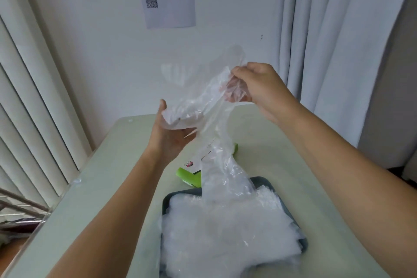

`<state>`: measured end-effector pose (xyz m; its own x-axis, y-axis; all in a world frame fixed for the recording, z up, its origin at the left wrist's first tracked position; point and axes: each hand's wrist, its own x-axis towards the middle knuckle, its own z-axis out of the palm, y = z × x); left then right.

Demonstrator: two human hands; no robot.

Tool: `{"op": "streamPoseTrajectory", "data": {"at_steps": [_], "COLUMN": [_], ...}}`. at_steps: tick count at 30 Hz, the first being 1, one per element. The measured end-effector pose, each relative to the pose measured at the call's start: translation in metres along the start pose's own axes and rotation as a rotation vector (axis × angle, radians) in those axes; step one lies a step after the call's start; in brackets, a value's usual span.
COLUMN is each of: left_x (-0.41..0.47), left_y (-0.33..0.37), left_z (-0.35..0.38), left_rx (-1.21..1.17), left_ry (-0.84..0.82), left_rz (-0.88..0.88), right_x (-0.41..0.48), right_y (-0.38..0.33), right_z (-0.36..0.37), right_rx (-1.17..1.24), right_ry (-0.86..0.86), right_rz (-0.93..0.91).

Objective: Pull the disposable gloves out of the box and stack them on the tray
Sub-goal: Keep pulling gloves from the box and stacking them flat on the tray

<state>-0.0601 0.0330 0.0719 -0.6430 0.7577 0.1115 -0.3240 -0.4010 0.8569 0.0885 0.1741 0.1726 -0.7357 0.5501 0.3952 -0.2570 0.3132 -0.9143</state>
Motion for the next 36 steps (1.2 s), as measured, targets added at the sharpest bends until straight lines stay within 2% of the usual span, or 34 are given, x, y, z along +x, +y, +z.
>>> {"op": "streamPoseTrajectory", "data": {"at_steps": [3, 10, 15, 19, 24, 28, 34, 36], "left_x": [-0.027, -0.078, -0.104, -0.117, -0.121, -0.123, -0.129, -0.129], "left_y": [0.009, 0.016, 0.005, -0.014, -0.037, -0.043, -0.037, -0.027], "left_z": [0.011, 0.01, 0.016, 0.024, 0.017, 0.006, -0.005, -0.008], "left_rx": [-0.062, 0.033, 0.388, 0.696, 0.992, 1.137, 1.343, 1.49], "left_ry": [-0.251, -0.482, -0.454, -0.331, -0.145, -0.145, -0.128, -0.049], "left_rz": [-0.095, -0.256, -0.4, -0.437, -0.451, -0.543, -0.735, -0.762], "right_x": [-0.022, -0.079, -0.118, -0.142, -0.163, -0.165, -0.162, -0.161], "right_y": [-0.001, 0.021, 0.041, 0.065, 0.112, 0.138, 0.132, 0.133], "right_z": [-0.006, -0.031, -0.038, -0.042, -0.044, -0.047, -0.039, -0.036], "right_rx": [0.087, 0.096, 0.115, 0.067, -0.26, -0.511, -0.685, -0.747], "right_ry": [-0.039, -0.009, -0.021, -0.025, -0.102, -0.145, -0.216, -0.232], "right_rz": [0.109, 0.318, 0.451, 0.514, 0.566, 0.582, 0.598, 0.59]}}
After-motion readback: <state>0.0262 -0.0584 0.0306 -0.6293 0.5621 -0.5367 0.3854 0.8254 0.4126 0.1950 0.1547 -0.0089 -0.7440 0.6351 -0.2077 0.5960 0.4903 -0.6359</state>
